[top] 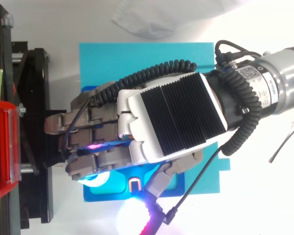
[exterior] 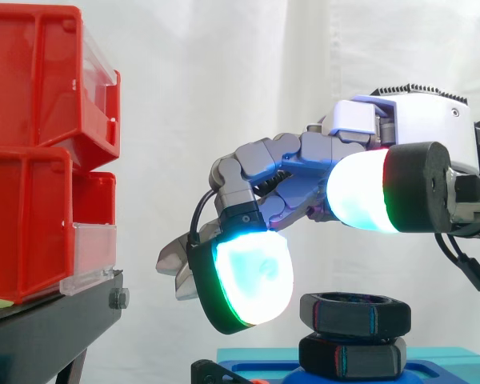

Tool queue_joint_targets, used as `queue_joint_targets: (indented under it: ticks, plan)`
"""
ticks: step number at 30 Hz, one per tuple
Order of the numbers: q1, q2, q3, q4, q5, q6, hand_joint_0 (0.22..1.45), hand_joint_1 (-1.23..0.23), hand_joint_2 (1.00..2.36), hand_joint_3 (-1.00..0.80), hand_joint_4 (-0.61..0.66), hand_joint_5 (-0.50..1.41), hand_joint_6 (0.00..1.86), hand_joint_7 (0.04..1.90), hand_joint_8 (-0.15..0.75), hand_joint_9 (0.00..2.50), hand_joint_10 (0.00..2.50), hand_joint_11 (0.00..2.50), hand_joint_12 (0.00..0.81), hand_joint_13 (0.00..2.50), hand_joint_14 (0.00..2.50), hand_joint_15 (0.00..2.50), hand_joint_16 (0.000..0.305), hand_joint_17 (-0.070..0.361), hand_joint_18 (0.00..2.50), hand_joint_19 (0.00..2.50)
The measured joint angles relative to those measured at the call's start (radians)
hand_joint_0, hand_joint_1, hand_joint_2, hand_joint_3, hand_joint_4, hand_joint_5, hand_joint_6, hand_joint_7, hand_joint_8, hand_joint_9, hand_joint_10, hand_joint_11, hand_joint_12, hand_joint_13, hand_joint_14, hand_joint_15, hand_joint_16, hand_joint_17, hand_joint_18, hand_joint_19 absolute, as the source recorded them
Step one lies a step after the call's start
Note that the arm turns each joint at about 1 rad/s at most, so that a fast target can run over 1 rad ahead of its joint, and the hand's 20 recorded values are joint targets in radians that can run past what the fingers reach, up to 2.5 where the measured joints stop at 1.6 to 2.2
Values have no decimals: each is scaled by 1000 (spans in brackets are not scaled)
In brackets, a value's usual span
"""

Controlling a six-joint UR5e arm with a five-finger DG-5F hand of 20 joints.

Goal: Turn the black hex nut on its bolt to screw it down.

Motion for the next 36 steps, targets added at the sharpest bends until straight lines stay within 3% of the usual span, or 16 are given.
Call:
queue_joint_targets:
  ticks: [18, 36]
  plan:
    - [-21, 0, 0, -12, -31, 0, 499, -201, 1000, -500, 222, -65, 669, 1232, 295, 782, 11, 314, 362, 542, 3, 86, 57, 129, 590, 456]
    - [-68, 1, 0, -13, -110, 2, 501, -197, 1000, -500, 230, -59, 699, 1209, 298, 821, 12, 329, 359, 550, 3, 86, 57, 128, 599, 445]
